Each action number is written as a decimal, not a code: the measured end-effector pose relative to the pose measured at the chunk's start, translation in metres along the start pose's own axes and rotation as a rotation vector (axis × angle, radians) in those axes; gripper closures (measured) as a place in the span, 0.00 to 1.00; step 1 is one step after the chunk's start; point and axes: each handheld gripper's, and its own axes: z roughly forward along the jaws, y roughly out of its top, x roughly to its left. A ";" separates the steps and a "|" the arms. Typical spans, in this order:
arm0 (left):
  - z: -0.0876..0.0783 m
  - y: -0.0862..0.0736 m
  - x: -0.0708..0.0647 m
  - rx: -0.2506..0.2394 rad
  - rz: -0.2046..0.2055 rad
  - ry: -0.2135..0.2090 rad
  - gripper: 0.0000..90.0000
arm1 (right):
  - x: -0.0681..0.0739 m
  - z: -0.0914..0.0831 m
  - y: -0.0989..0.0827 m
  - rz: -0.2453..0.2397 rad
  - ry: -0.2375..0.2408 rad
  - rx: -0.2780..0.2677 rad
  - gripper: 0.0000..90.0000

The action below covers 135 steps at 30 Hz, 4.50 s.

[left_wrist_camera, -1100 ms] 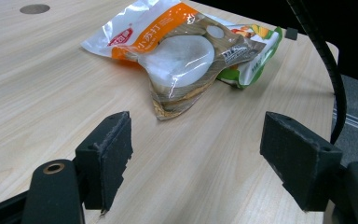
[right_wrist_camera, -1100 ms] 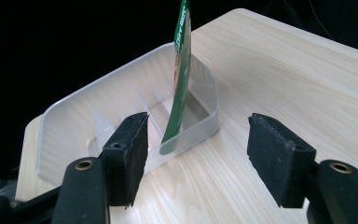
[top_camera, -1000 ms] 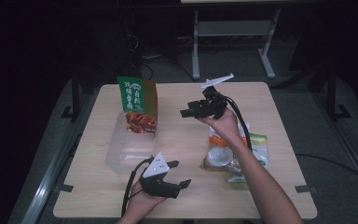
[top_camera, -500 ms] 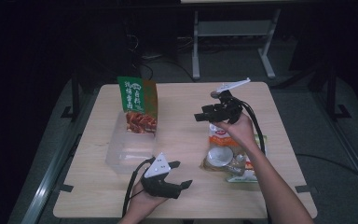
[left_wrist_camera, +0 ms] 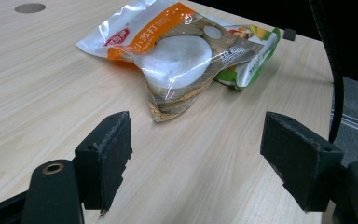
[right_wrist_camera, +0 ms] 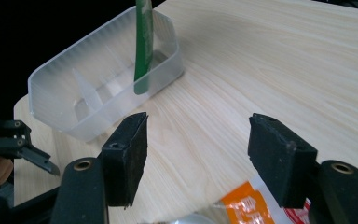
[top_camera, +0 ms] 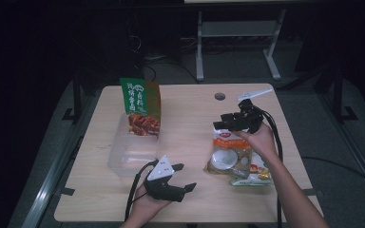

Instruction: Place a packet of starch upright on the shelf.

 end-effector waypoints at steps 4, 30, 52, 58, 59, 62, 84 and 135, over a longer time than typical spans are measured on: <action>0.000 0.000 -0.001 0.001 0.000 0.000 0.27 | -0.005 -0.007 -0.008 0.017 -0.008 0.013 0.41; 0.004 0.001 -0.002 0.000 -0.009 -0.003 0.27 | -0.031 -0.053 -0.069 0.101 -0.133 0.077 0.44; 0.007 0.000 -0.002 0.007 -0.007 -0.006 0.27 | -0.053 -0.037 -0.100 0.184 -0.126 0.122 0.51; 0.007 0.000 -0.002 0.006 -0.007 -0.006 0.27 | -0.055 -0.026 -0.099 0.207 -0.084 0.128 0.65; 0.007 0.000 -0.002 0.006 -0.008 -0.005 0.27 | -0.055 -0.024 -0.100 0.205 -0.074 0.123 0.69; 0.008 0.000 -0.001 0.006 -0.010 -0.005 0.27 | -0.052 -0.022 -0.098 0.196 -0.057 0.115 0.82; 0.007 0.001 0.002 -0.005 -0.041 -0.003 0.27 | -0.013 -0.036 -0.080 0.030 -0.020 0.071 1.00; 0.056 0.023 0.030 -0.039 -0.208 -0.032 0.98 | 0.051 -0.042 -0.072 -0.276 0.097 -0.017 1.00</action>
